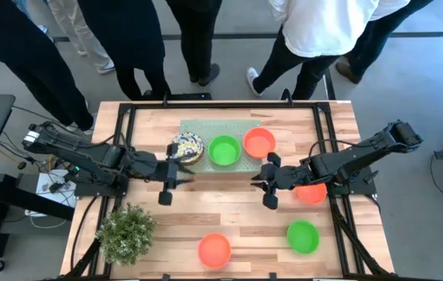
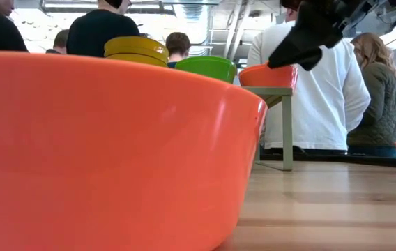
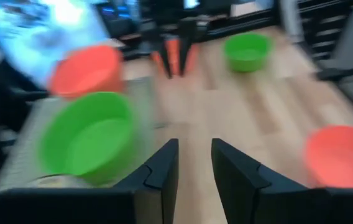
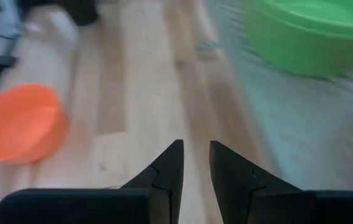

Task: Pick & Place Mini bowls
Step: Stack the orange bowl on top of the orange bowl on the shelf

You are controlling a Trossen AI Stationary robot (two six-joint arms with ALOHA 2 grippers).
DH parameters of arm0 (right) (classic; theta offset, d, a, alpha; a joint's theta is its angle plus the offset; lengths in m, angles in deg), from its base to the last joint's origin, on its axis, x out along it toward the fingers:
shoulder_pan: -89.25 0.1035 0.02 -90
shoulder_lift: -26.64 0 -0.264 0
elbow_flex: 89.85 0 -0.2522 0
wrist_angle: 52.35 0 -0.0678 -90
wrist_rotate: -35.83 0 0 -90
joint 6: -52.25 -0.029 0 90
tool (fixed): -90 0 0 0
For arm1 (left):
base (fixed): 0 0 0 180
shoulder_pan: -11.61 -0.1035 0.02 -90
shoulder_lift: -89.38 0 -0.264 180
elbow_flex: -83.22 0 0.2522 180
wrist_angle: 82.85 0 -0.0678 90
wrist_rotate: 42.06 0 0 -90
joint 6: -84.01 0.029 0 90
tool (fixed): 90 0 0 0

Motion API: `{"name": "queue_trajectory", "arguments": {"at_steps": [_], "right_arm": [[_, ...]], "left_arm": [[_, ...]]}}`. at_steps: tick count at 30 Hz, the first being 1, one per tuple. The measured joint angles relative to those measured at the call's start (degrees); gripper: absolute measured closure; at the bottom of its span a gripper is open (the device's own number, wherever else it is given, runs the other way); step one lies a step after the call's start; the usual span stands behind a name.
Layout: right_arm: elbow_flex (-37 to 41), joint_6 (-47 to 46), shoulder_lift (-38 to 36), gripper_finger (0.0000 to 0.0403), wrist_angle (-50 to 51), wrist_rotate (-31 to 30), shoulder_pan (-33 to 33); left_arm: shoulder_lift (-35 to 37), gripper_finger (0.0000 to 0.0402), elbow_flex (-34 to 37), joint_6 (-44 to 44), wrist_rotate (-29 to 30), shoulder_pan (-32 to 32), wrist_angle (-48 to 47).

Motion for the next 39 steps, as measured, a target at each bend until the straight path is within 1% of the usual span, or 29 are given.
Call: {"name": "queue_trajectory", "arguments": {"at_steps": [4, 6, 10, 14, 18, 21, 25, 27, 32, 39], "right_arm": [[0.05, 0.64, 3.41, 0.033, -4.59, 5.0, 0.12], [-0.01, 0.78, 5.64, 0.033, -8.01, 8.04, 0.09], [-0.37, 1.99, 10.35, 0.033, -14.2, 12.94, 0.01], [-4.5, 3.17, 15.03, 0.033, -15.18, 14.85, 0.59], [-9.71, 3.13, 20.04, 0.033, -14.51, 15.51, 0.97], [-14.04, 1.36, 24.4, 0.033, -13.24, 17.9, 0.97], [-19.48, 0.68, 30.02, 0.033, -9.17, 20.23, 1.22], [-21.9, -0.87, 32.55, 0.033, -7.05, 22.78, 1.49], [-27.11, -6.83, 37.59, 0.033, -4.38, 26.94, 2.4], [-32.59, -11.4, 42.85, 0.033, -2.09, 28.3, 4.11]], "left_arm": [[-1.82, 0.0304, 0.0, -3.03, -6.09, 1.13, 1.89], [-3.35, 0.0304, 0.0, -3.19, -7.46, 1.96, 2.58], [-6.52, 0.0304, 0.0, -2.71, -7.72, 3.36, 3.52], [-9.9, 0.0304, 0.0, -3.45, -7.68, 3.73, 4.88], [-13.44, 0.0304, 0.0, -5.59, -7.66, 4.27, 6.04], [-15.56, 0.0304, 0.02, -5.74, -7.63, 4.75, 6.47], [-17.59, 0.0304, 0.03, -6.19, -7.57, 5.69, 8.21], [-18.42, 0.0304, 0.01, -7.08, -7.71, 5.97, 9.35], [-18.17, 0.0304, 0.02, -8.49, -7.61, 7.39, 9.36], [-17.86, 0.0304, 0.02, -8.72, -7.62, 9.15, 9.7]]}}
